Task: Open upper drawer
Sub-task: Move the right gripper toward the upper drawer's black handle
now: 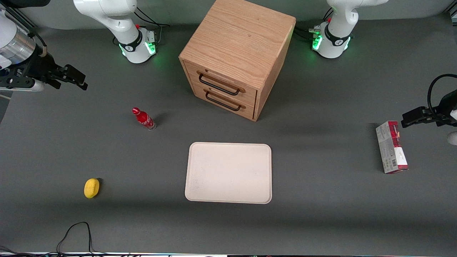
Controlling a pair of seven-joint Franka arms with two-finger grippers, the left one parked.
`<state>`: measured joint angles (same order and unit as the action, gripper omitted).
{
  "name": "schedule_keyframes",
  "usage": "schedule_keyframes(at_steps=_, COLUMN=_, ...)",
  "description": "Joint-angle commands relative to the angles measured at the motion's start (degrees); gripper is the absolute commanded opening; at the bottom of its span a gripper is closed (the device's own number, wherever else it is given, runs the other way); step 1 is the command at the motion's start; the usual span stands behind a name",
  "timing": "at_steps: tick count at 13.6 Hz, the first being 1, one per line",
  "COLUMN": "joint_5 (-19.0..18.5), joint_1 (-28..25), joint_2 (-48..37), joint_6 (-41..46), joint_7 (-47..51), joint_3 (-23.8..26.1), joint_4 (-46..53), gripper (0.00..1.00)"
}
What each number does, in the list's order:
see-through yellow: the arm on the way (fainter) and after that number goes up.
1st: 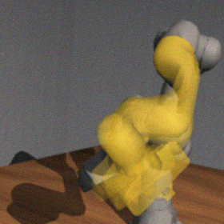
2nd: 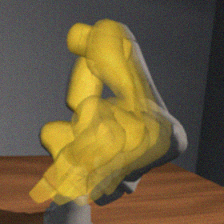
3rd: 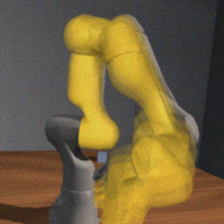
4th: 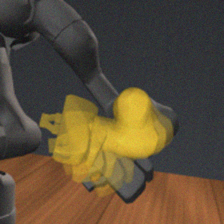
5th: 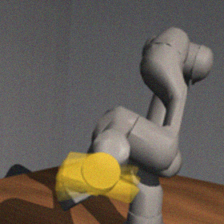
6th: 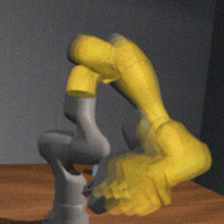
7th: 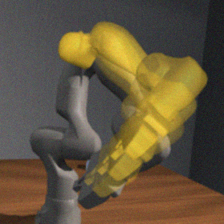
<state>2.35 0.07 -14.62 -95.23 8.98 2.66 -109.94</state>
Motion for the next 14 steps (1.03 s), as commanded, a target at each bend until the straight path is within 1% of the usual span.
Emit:
schedule_keyframes(at_steps=1, joint_5=-0.5, joint_1=-0.8, joint_2=1.3, joint_6=2.9, joint_7=1.0, joint_3=-0.3, joint_4=2.2, gripper=1.00)
schedule_keyframes(at_steps=3, joint_5=-0.2, joint_1=-0.8, joint_2=1.9, joint_6=2.7, joint_7=1.4, joint_3=-0.1, joint_4=2.5, gripper=1.00)
schedule_keyframes(at_steps=5, joint_5=0.1, joint_1=-1.2, joint_2=5.1, joint_6=3.0, joint_7=1.0, joint_3=0.6, joint_4=5.9, gripper=1.00)
schedule_keyframes(at_steps=6, joint_5=0.2, joint_1=-1.5, joint_2=7.4, joint_6=3.0, joint_7=1.6, joint_3=1.8, joint_4=8.4, gripper=1.00)
schedule_keyframes(at_steps=11, joint_5=0.6, joint_1=-1.6, joint_2=19.0, joint_6=3.2, joint_7=1.0, joint_3=14.7, joint_4=20.0, gripper=1.00)
schedule_keyframes(at_steps=12, joint_5=0.7, joint_1=-1.6, joint_2=21.8, joint_6=3.2, joint_7=0.1, joint_3=17.4, joint_4=22.4, gripper=1.00)
schedule_keyframes(at_steps=14, joint_5=0.6, joint_1=-1.6, joint_2=26.2, joint_6=3.0, joint_7=-6.0, joint_3=23.8, joint_4=27.0, gripper=1.00)
